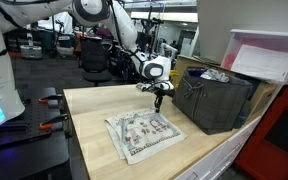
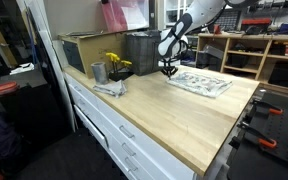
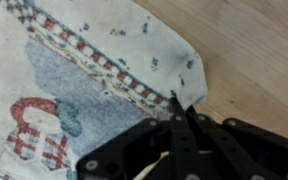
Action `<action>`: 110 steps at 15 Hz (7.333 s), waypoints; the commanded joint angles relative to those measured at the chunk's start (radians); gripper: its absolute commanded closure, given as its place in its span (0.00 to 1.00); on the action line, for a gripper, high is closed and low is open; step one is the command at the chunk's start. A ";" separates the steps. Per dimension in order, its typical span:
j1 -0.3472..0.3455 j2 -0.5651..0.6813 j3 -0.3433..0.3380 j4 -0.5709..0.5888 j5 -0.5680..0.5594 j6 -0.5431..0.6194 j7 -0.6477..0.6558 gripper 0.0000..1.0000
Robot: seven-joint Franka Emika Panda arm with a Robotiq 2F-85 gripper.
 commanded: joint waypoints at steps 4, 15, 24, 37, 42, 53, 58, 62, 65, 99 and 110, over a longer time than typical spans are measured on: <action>0.002 -0.036 0.073 0.039 0.028 -0.079 -0.001 0.99; 0.008 -0.068 0.090 0.076 0.044 -0.116 0.015 0.57; -0.036 -0.252 -0.035 -0.230 0.046 -0.146 0.103 0.00; -0.136 -0.479 0.014 -0.692 0.128 -0.027 -0.037 0.00; -0.215 -0.479 0.082 -0.759 0.290 -0.014 -0.227 0.00; -0.273 -0.463 0.127 -0.817 0.488 -0.042 -0.457 0.00; -0.269 -0.463 0.135 -0.817 0.536 -0.044 -0.505 0.41; -0.266 -0.464 0.139 -0.817 0.551 -0.043 -0.536 0.73; -0.267 -0.475 0.138 -0.822 0.559 -0.038 -0.565 0.95; -0.032 -0.698 -0.142 -1.083 -0.054 0.208 -0.036 0.00; -0.188 -0.625 -0.109 -0.924 0.119 0.178 -0.056 0.00</action>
